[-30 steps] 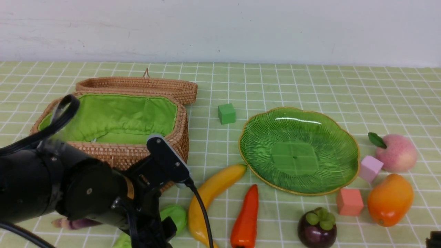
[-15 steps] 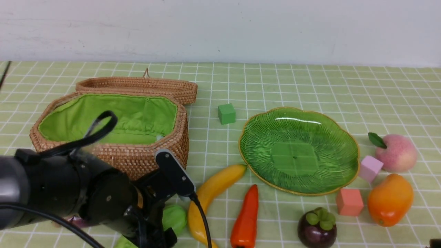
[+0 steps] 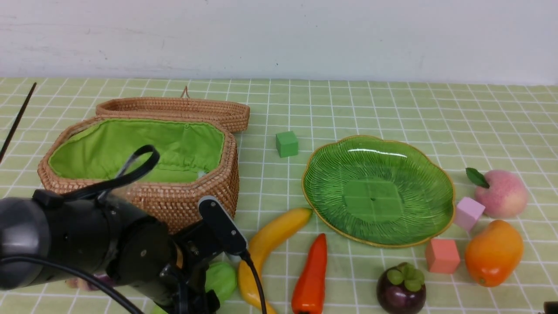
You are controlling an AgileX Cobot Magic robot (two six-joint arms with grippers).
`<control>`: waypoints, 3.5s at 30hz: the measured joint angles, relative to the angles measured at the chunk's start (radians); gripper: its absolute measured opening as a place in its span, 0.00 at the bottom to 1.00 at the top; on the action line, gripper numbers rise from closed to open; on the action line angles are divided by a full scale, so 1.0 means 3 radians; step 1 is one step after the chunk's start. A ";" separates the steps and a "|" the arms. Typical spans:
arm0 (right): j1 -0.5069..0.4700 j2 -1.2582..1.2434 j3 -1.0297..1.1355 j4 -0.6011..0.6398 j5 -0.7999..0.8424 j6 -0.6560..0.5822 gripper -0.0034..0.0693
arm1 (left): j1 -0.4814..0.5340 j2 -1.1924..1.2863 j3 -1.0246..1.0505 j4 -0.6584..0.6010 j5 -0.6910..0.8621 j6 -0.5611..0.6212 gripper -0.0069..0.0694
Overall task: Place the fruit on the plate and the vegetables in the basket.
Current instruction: Take a chayote with your left arm and place it on the basket on the left.
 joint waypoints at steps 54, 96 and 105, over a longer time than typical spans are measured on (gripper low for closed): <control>0.0000 0.0000 0.0000 0.0048 -0.0664 0.0000 0.12 | 0.0000 -0.1448 -0.0004 -0.0306 0.1191 0.0000 0.68; 0.0000 0.0006 0.0000 0.0385 -0.1262 -0.0251 0.03 | 0.0501 0.0158 -0.1624 0.2044 0.0871 -0.0250 0.68; 0.0000 0.0006 0.0000 0.0385 -0.1255 -0.0255 0.03 | 0.0501 0.0192 -0.1634 0.2140 0.0770 -0.0250 0.68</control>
